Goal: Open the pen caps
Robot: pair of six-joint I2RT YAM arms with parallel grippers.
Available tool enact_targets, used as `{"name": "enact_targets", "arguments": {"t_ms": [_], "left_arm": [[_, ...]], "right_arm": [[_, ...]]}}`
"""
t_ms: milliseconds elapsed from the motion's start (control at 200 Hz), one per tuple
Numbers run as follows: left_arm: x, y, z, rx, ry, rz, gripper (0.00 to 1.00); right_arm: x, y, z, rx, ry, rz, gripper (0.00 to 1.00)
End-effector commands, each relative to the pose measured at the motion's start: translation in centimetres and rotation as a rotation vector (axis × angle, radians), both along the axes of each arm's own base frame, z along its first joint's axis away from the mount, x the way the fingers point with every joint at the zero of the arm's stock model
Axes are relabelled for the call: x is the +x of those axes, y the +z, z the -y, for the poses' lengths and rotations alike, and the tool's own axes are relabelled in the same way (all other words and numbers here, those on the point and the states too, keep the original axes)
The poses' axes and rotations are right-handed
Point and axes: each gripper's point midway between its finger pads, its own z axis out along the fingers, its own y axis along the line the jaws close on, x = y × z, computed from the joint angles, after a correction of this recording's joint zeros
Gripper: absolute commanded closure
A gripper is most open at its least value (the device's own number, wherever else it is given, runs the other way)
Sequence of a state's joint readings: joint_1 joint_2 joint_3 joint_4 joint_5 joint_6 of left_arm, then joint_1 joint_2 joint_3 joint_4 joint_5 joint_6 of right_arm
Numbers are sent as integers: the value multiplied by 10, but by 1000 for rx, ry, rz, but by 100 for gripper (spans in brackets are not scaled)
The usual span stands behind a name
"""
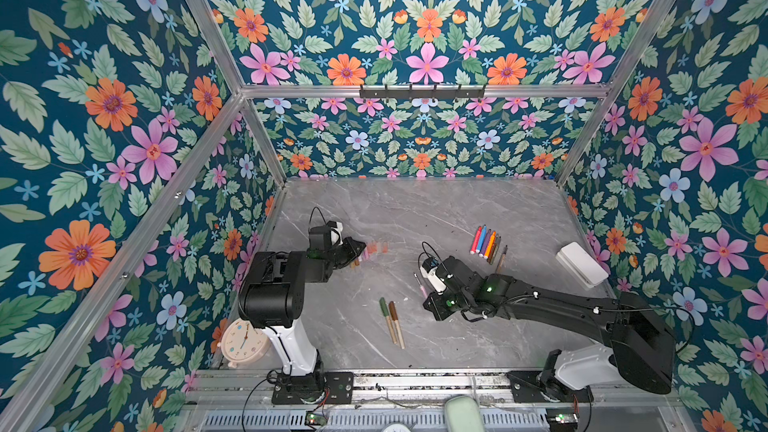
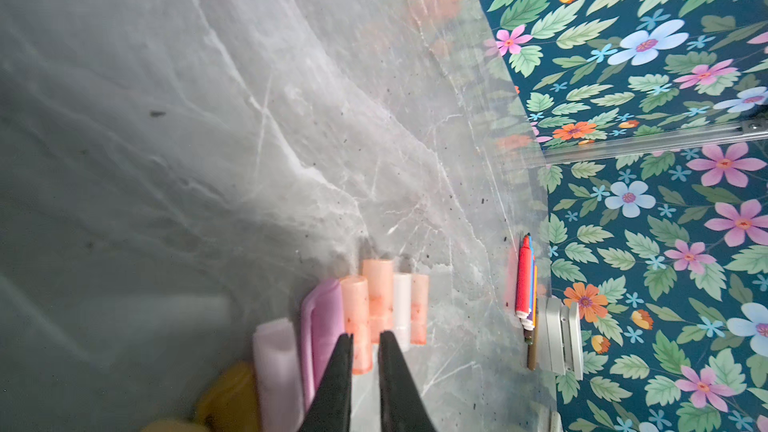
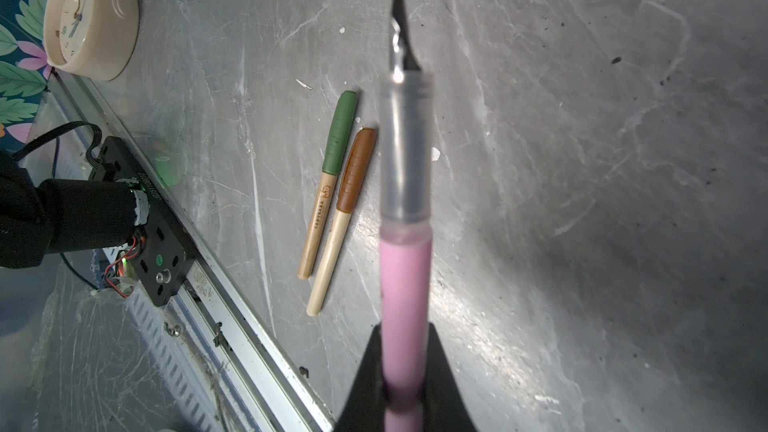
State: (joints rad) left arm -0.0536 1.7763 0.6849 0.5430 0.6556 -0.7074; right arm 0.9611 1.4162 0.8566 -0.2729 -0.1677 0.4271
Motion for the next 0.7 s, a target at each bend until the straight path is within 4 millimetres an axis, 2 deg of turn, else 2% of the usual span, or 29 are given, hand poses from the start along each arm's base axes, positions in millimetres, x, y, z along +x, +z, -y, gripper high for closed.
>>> {"name": "enact_targets", "arguments": {"t_ms": [0,115,235,495,695], "left_arm": [[4,23,3,-26,-6,59,83],[3,44,2,-26,-1,100,83],[-3,51,0,-6,-1,107,83],[-21,17,-8,76,3,20,83],[-25,5,-10,97,-1,-2,83]], "right_arm": [[1,1,0,-5,4,11,100],[3,4,-1,-8,5,17,100],[4,6,-4,-8,12,18,100],[9,14,-9,-9,17,29,100],[8,12,-12,-6,20,14,100]]}}
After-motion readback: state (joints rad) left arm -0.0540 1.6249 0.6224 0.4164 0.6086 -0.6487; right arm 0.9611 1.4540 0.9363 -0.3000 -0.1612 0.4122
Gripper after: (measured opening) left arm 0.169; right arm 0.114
